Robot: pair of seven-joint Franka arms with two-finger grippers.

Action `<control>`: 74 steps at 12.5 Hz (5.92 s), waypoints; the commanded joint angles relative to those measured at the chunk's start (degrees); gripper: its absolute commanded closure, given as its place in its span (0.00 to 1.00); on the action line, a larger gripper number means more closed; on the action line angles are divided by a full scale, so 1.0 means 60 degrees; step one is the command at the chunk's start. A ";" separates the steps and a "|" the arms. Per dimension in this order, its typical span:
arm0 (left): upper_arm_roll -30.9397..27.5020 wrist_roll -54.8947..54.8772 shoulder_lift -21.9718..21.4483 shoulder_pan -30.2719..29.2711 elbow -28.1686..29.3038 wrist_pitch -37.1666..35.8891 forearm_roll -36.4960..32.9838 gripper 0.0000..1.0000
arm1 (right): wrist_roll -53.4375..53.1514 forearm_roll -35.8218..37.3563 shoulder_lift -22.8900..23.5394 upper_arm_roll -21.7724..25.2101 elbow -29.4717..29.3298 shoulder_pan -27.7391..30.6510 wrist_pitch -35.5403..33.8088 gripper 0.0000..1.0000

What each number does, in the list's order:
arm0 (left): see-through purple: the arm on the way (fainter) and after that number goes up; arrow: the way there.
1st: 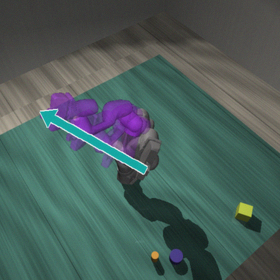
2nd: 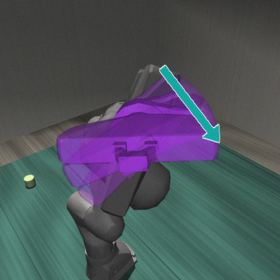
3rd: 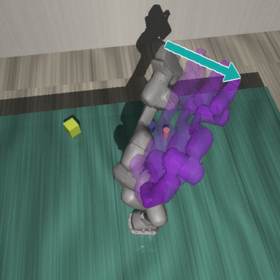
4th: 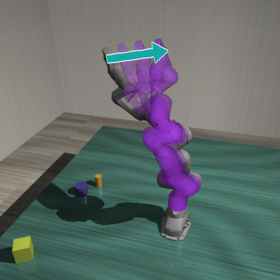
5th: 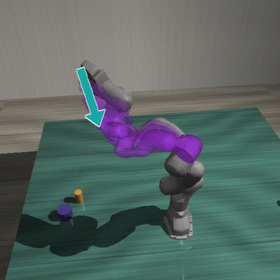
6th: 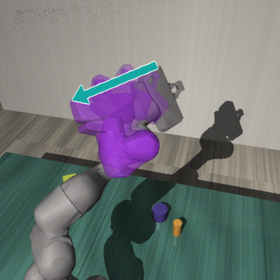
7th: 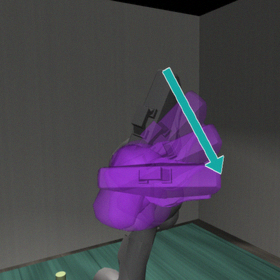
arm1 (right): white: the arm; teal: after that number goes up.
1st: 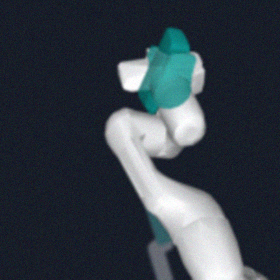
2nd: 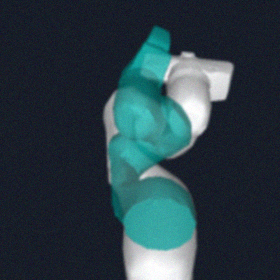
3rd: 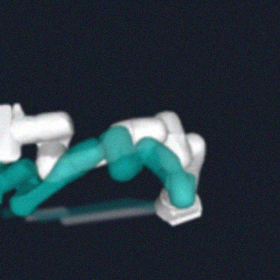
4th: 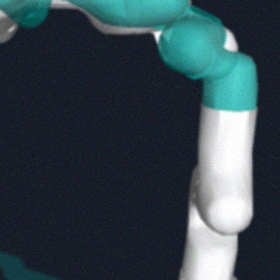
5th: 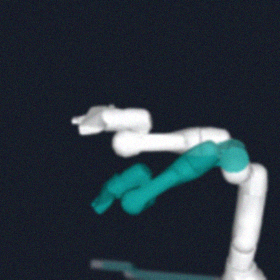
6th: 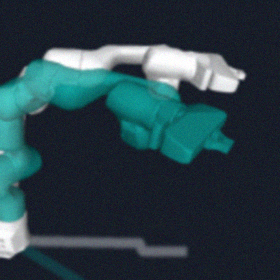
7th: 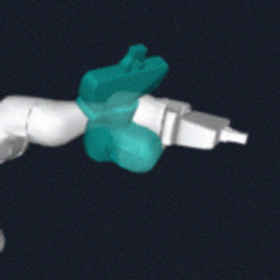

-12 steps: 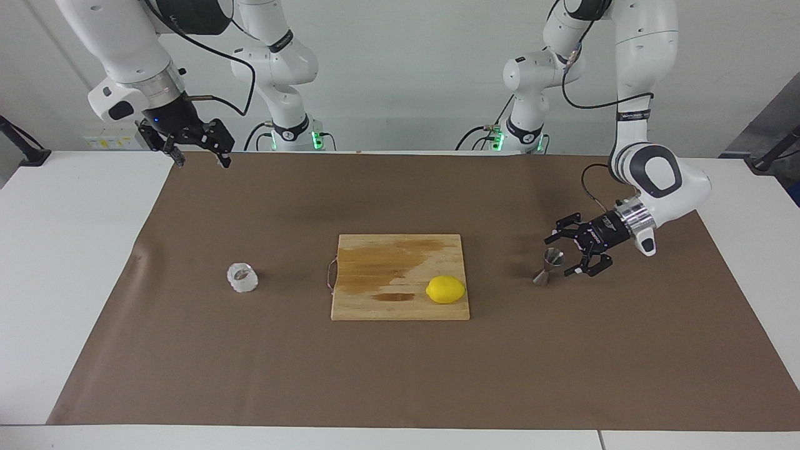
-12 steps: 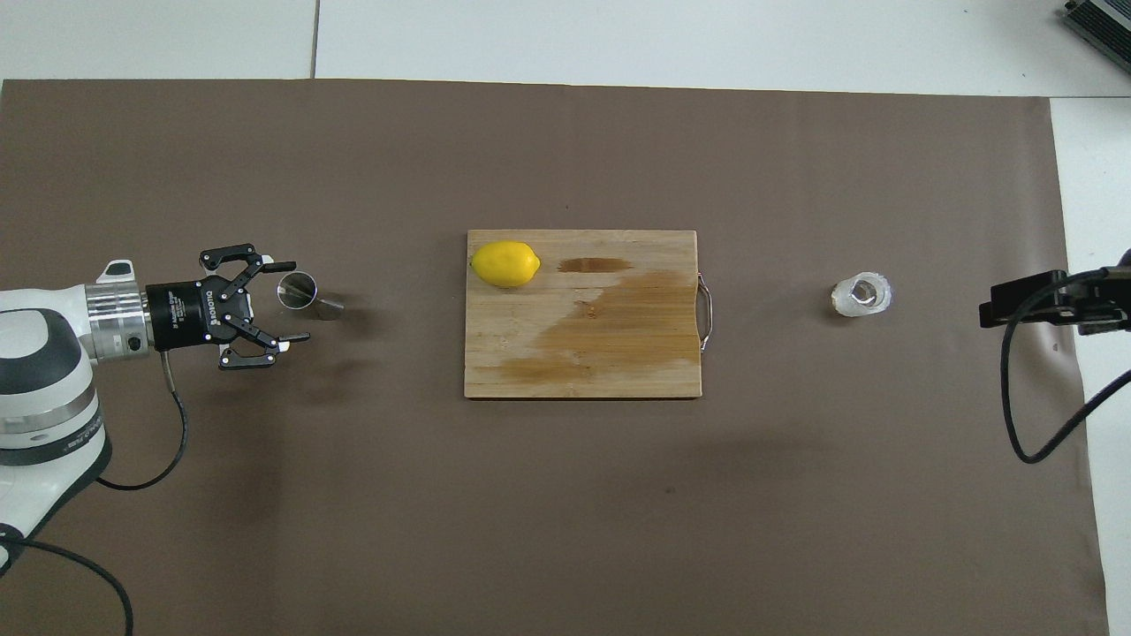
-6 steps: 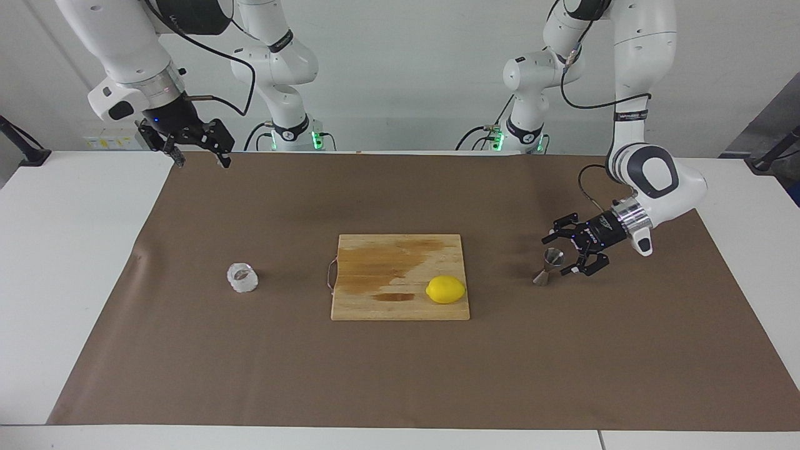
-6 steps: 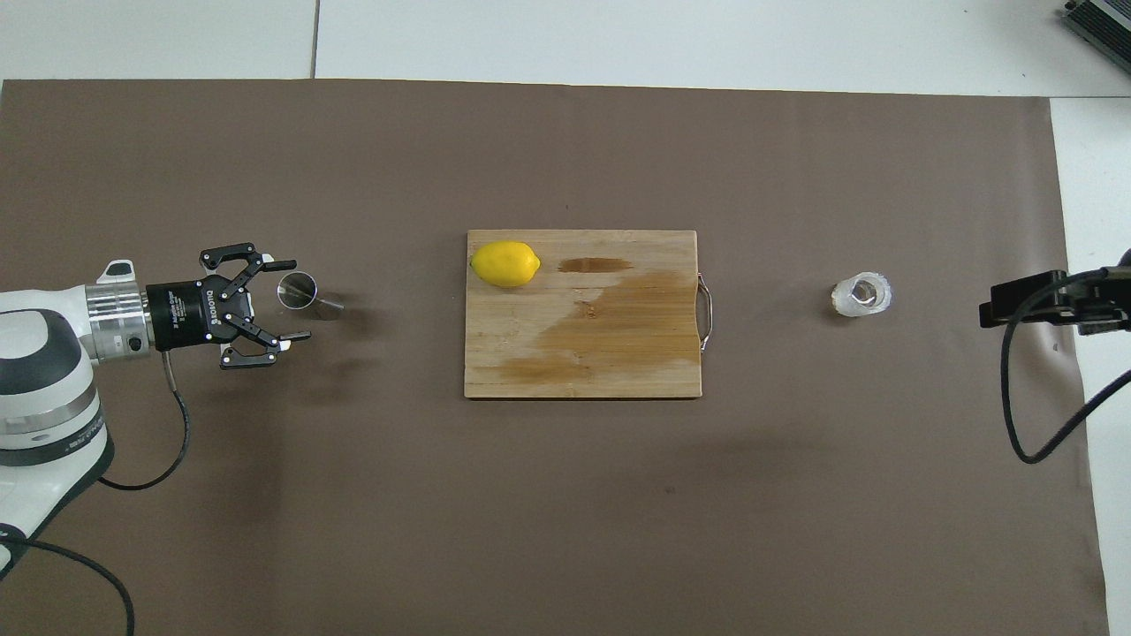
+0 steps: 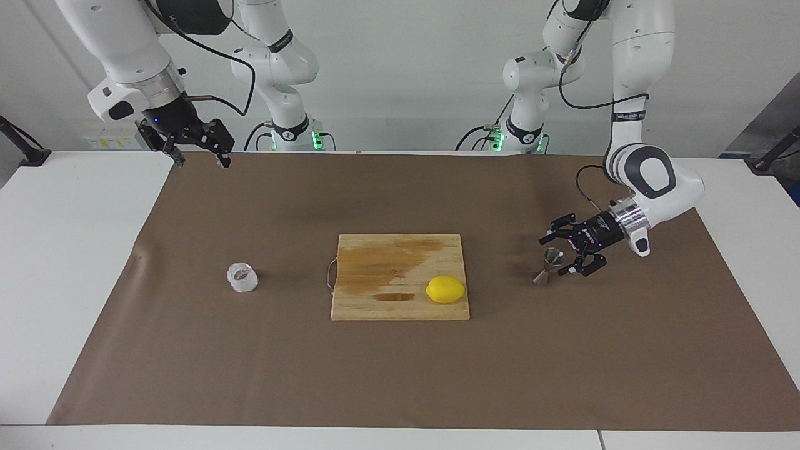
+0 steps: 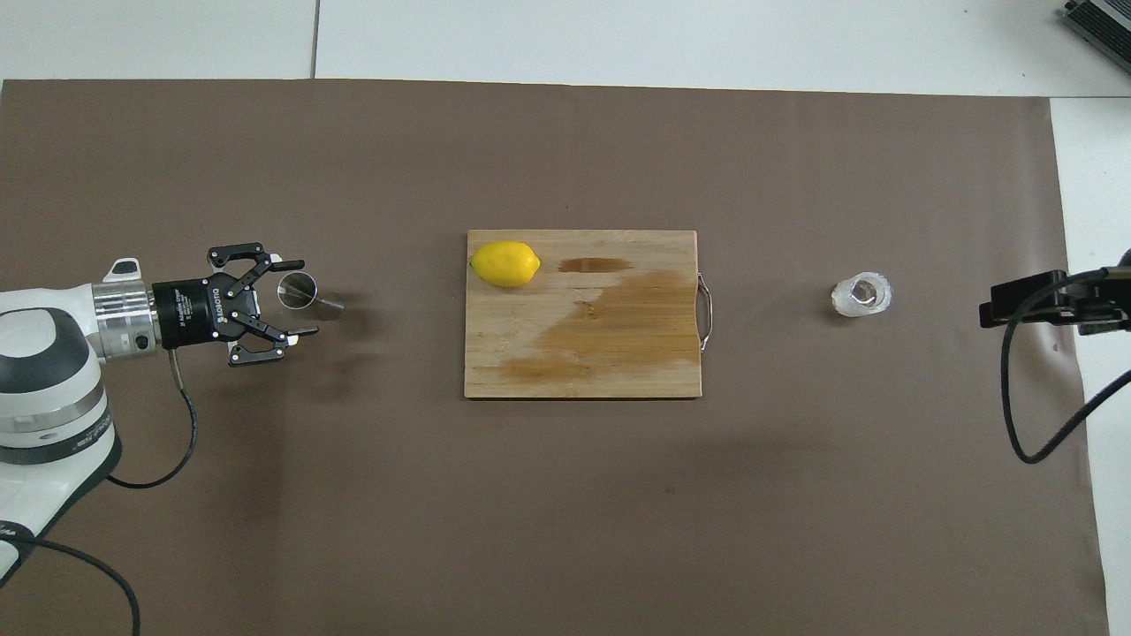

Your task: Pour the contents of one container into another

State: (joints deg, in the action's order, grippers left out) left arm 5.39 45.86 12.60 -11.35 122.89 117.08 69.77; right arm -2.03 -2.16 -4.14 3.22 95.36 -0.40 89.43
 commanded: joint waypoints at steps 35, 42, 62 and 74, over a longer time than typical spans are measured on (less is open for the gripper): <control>0.2573 0.4369 -0.0635 0.4582 -0.0985 0.7270 0.4538 1.00 | -0.0130 0.0052 -0.0115 -0.0053 0.0118 0.0066 -0.0080 0.00; 0.2763 0.4311 0.0842 0.5730 -0.2345 0.8685 0.5218 1.00 | -0.0130 0.0052 -0.0130 -0.0053 0.0118 0.0066 -0.0080 0.00; 0.2778 0.4237 0.2690 0.6345 -0.4047 0.9638 0.4339 0.88 | -0.0116 0.0052 -0.0130 -0.0053 0.0118 0.0066 -0.0080 0.00; 0.2778 0.4164 0.2632 0.6242 -0.3842 0.9608 0.4324 0.44 | -0.0131 0.0052 -0.0130 -0.0053 0.0118 0.0066 -0.0095 0.00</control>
State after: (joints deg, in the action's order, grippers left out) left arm 22.08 71.06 28.37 25.99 99.51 173.70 96.35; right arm -2.03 -2.16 -4.14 3.21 95.36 -0.39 89.43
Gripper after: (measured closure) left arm 0.467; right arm 0.000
